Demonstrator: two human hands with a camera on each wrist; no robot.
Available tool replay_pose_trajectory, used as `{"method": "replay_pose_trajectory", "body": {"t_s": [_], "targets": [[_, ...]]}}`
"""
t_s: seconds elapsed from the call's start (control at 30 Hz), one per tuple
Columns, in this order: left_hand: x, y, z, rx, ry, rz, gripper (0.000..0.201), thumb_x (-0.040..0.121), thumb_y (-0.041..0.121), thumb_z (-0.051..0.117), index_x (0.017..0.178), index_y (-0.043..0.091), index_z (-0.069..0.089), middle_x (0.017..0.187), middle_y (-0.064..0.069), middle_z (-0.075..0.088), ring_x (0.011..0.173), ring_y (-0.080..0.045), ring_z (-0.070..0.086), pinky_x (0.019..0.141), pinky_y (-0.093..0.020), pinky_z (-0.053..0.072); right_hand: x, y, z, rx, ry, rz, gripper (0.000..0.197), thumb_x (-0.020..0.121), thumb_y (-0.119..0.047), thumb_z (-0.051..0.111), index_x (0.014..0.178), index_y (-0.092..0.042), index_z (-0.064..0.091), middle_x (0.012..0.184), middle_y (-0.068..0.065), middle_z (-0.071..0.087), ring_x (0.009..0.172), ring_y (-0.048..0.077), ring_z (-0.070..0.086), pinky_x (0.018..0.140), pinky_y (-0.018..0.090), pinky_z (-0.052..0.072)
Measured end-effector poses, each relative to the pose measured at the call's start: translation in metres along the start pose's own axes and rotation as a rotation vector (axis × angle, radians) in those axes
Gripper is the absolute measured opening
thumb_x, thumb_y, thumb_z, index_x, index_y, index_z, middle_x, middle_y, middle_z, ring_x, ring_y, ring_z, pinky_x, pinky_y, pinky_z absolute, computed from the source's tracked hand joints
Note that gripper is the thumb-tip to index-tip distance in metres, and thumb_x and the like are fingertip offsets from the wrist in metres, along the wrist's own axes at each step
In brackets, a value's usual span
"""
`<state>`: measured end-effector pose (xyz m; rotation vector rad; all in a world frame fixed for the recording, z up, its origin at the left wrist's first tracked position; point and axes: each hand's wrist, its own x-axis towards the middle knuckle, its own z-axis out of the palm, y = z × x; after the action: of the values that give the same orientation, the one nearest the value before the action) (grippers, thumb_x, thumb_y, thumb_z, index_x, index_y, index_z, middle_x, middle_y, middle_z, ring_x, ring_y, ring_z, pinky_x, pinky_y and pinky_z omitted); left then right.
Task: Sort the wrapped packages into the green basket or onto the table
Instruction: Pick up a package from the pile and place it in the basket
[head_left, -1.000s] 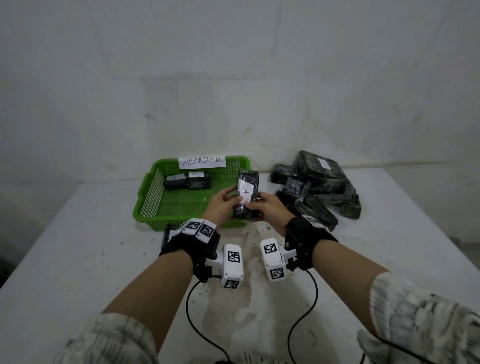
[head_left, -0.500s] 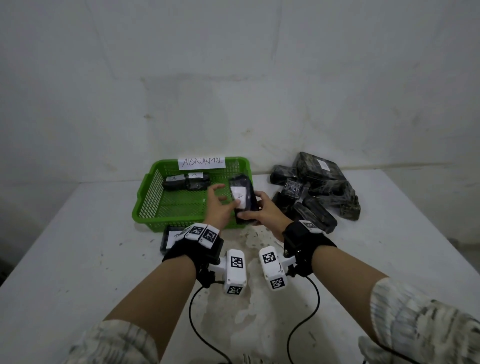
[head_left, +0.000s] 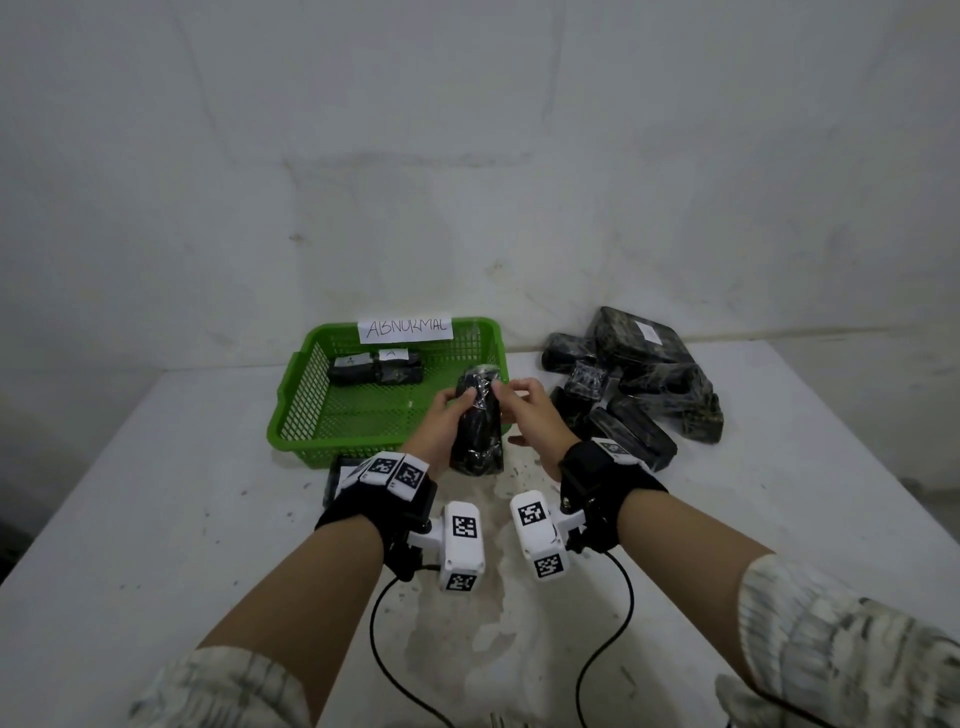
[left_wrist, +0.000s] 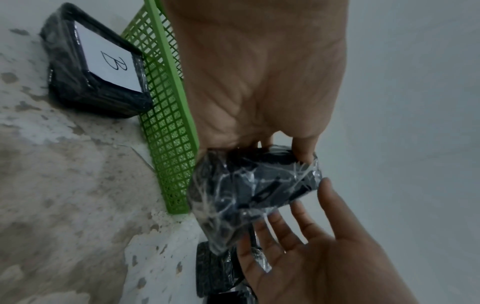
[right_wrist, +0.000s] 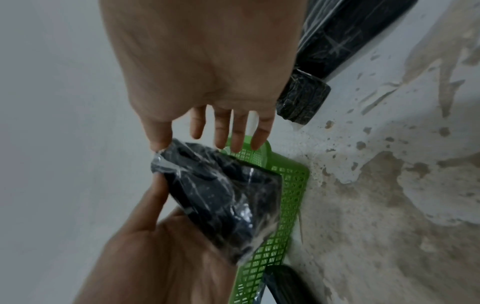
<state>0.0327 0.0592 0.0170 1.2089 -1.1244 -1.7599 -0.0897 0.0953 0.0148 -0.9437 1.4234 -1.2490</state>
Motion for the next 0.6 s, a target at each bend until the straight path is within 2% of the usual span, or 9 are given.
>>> {"method": "replay_pose_trajectory", "body": {"t_s": [0.07,0.17,0.23,0.27,0.33,0.4,0.43,0.5,0.6], "targets": [[-0.0025,0.0015,0.0047,-0.017,-0.04,0.003,0.033,0.097,0.02,0.046,0.126,0.006,0.041,0.107,-0.014,0.058,0.091,-0.022,0.059,0.094,-0.043,0.045,-0.0004,-0.0021,0.0023,0.012,-0.03,0.026,0.04,0.097,-0.044,0.047,0.125,-0.015,0.044,0.113,0.003,0.058,0.098,0.014,0.058,0.075,0.028,0.047],[-0.0032,0.0024,0.008,0.006,-0.035,0.008,0.037,0.097,0.02,0.047,0.128,0.001,0.042,0.116,-0.016,0.056,0.097,-0.023,0.058,0.097,-0.045,0.044,0.0018,-0.0014,0.0042,0.01,-0.023,0.034,0.043,0.098,-0.044,0.046,0.124,-0.01,0.048,0.116,0.006,0.06,0.105,0.019,0.06,0.092,0.038,0.05],[-0.0037,0.0025,0.0082,0.071,-0.018,0.019,0.043,0.095,0.027,0.05,0.13,0.003,0.042,0.122,-0.015,0.055,0.106,-0.023,0.055,0.098,-0.045,0.045,0.0043,0.0011,0.0036,-0.046,0.006,0.008,0.034,0.097,-0.043,0.049,0.109,-0.011,0.051,0.111,0.011,0.061,0.099,0.022,0.06,0.089,0.038,0.048],[-0.003,0.0018,0.0067,0.086,-0.01,0.026,0.046,0.094,0.029,0.051,0.132,0.005,0.04,0.123,-0.013,0.055,0.106,-0.023,0.054,0.094,-0.043,0.046,0.0047,0.0019,0.0036,-0.068,0.012,-0.005,0.028,0.097,-0.041,0.05,0.099,-0.013,0.051,0.105,0.012,0.061,0.095,0.022,0.059,0.084,0.036,0.046],[-0.0021,0.002,0.0048,0.104,-0.003,0.048,0.047,0.093,0.027,0.053,0.134,0.008,0.039,0.121,-0.011,0.056,0.101,-0.021,0.055,0.084,-0.038,0.047,0.0055,0.0039,0.0025,-0.092,0.015,-0.019,0.023,0.097,-0.035,0.052,0.084,-0.017,0.048,0.092,0.009,0.06,0.087,0.021,0.056,0.077,0.032,0.043],[-0.0015,0.0037,0.0036,0.137,-0.021,0.068,0.042,0.093,0.018,0.054,0.132,0.007,0.042,0.109,-0.008,0.059,0.091,-0.017,0.058,0.078,-0.034,0.048,0.0046,0.0042,0.0011,-0.099,-0.004,-0.025,0.021,0.098,-0.031,0.052,0.081,-0.018,0.049,0.086,0.004,0.059,0.082,0.018,0.055,0.071,0.029,0.042],[-0.0015,0.0049,0.0035,0.151,-0.022,0.078,0.04,0.093,0.014,0.053,0.131,0.005,0.043,0.105,-0.007,0.059,0.088,-0.015,0.058,0.075,-0.032,0.047,0.0038,0.0032,0.0004,-0.096,-0.013,-0.018,0.019,0.098,-0.03,0.053,0.084,-0.017,0.051,0.086,0.002,0.059,0.08,0.016,0.056,0.07,0.027,0.044],[-0.0002,0.0054,0.0022,0.152,0.0,0.098,0.04,0.093,0.011,0.052,0.131,0.004,0.043,0.113,-0.013,0.057,0.091,-0.019,0.057,0.072,-0.03,0.048,0.0012,0.0004,-0.0008,-0.055,-0.053,0.036,0.016,0.097,-0.031,0.054,0.099,-0.015,0.056,0.091,0.0,0.063,0.081,0.012,0.06,0.07,0.026,0.048],[0.0012,0.0027,-0.0013,0.122,0.037,0.107,0.04,0.093,0.012,0.052,0.131,0.003,0.043,0.126,-0.018,0.054,0.1,-0.023,0.055,0.075,-0.032,0.048,0.0013,-0.0019,-0.0029,-0.046,-0.137,0.122,0.032,0.094,-0.028,0.058,0.123,-0.016,0.052,0.103,0.003,0.065,0.089,0.014,0.063,0.072,0.029,0.05]]}}
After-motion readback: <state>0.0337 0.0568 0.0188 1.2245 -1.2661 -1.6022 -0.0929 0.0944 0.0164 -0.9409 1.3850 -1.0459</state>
